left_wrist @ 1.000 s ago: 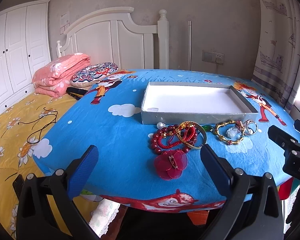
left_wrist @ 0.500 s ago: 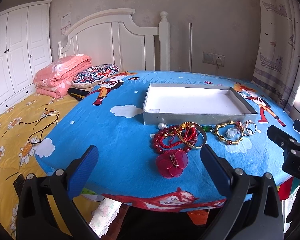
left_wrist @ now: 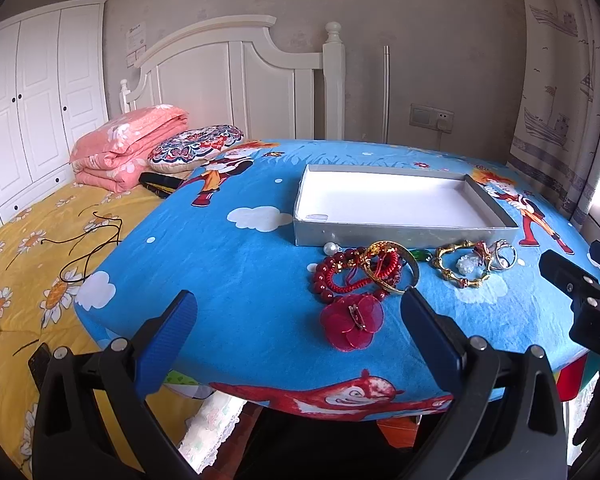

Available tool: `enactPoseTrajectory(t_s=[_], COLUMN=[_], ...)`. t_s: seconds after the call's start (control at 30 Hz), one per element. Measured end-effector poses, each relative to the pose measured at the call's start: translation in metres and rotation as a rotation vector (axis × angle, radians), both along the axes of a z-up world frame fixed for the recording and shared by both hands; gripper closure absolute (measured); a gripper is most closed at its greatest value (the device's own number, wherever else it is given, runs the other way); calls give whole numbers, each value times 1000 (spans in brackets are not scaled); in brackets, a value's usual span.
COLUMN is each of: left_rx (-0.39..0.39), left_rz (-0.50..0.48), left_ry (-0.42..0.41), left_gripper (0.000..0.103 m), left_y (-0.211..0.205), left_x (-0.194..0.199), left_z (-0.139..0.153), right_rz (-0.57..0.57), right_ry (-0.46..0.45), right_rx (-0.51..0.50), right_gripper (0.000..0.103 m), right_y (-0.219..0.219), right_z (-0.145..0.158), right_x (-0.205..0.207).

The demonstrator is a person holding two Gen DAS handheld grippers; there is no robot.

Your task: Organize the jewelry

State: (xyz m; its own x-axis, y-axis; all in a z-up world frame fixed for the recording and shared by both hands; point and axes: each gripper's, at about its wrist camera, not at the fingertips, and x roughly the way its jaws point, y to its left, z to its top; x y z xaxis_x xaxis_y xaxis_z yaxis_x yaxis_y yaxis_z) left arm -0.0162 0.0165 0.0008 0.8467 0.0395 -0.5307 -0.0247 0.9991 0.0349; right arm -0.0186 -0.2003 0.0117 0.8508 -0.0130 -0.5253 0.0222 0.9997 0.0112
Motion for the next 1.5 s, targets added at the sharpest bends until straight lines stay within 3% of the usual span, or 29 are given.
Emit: enactPoseTrajectory(t_s=[0.6,1.37,1.5], left_rx=[28,23,-7], left_rz=[-10,-31,-24], left_ry=[-7,-1,11], left_gripper=[5,5,5], left_y=[-3,-4,2], left_x=[-4,-4,-1], left_z=[3,2,0], right_rz=[8,6,16], right_ry=[-8,5,2], right_rx=[4,6,1], right_gripper=[7,7,7], right_y=[0,-2,0], right_z=[1,-3,-4], right_x=[-3,-2,-2])
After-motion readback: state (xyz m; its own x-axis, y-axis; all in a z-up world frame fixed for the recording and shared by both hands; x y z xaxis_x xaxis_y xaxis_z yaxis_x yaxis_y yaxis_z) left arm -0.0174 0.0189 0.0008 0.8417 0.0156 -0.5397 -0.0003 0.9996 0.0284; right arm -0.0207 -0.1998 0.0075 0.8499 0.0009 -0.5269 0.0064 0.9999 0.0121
